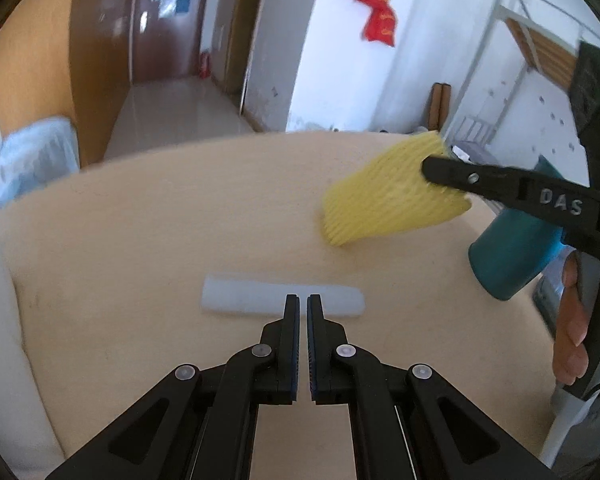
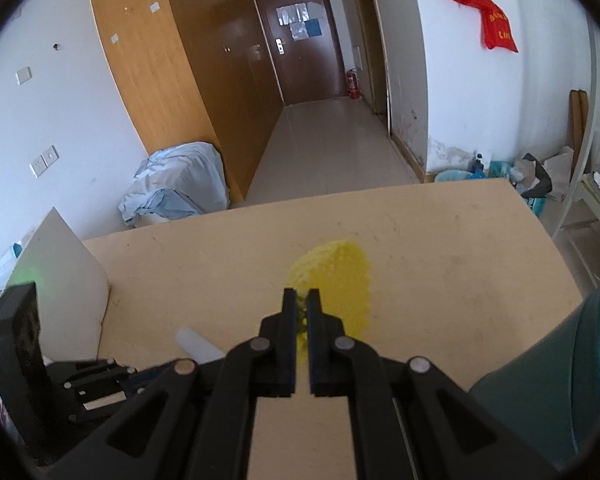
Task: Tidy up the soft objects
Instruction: 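Close the left gripper on the white stick while the right gripper grasps the yellow net, then lift the white stick with the left gripper while the right gripper lifts the yellow net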
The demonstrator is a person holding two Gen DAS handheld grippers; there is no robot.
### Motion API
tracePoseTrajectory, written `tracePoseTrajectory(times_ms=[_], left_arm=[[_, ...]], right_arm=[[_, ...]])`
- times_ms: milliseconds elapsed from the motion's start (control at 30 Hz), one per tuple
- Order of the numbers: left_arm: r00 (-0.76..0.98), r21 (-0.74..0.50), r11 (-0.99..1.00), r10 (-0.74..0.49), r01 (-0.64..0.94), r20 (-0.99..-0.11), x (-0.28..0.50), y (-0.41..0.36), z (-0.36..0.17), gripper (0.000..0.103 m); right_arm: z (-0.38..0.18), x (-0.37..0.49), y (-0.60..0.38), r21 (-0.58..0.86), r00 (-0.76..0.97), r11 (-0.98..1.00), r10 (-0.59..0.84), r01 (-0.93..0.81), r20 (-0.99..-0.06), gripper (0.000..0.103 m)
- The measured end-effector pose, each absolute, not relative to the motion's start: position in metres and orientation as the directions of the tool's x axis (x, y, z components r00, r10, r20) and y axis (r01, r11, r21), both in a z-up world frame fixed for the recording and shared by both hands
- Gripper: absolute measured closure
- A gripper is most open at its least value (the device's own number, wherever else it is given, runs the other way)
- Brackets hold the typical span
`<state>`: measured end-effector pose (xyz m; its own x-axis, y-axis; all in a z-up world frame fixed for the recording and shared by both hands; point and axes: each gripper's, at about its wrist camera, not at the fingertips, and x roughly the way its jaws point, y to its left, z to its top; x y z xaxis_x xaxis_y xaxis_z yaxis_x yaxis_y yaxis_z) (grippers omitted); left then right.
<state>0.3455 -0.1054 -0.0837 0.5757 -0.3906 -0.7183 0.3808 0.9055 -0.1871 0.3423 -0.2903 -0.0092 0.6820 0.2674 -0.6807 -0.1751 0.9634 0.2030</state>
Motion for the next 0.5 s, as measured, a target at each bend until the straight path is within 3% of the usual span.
tracePoseTrajectory(times_ms=[67,133,200,300,500], left_arm=[[0.567,-0.172,0.890,-0.407,0.421,-0.717,0.345,-0.108,-0.084,0.098],[0.556,-0.140,0.897,-0.375,0.419,-0.742,0.347,-0.111,-0.088,0.080],[0.579,-0.096,0.900,-0.352,0.426,-0.735,0.346,-0.113,-0.090,0.045],[0.632,-0.065,0.913,-0.329,0.403,-0.702,0.343,-0.108,-0.088,0.023],[0.619,-0.074,0.917,-0.323,0.393,-0.716,0.357,-0.111,-0.091,0.022]], right_arm=[[-0.011,0.343,-0.292,0.205,0.679,0.963,0.267,-0.172,-0.683,0.097],[-0.011,0.342,-0.294,0.205,0.677,0.963,0.270,-0.177,-0.684,0.097],[-0.012,0.343,-0.294,0.214,0.672,0.960,0.281,-0.183,-0.685,0.097],[-0.013,0.342,-0.294,0.210,0.670,0.959,0.282,-0.189,-0.686,0.097],[-0.014,0.340,-0.292,0.214,0.666,0.955,0.297,-0.206,-0.685,0.097]])
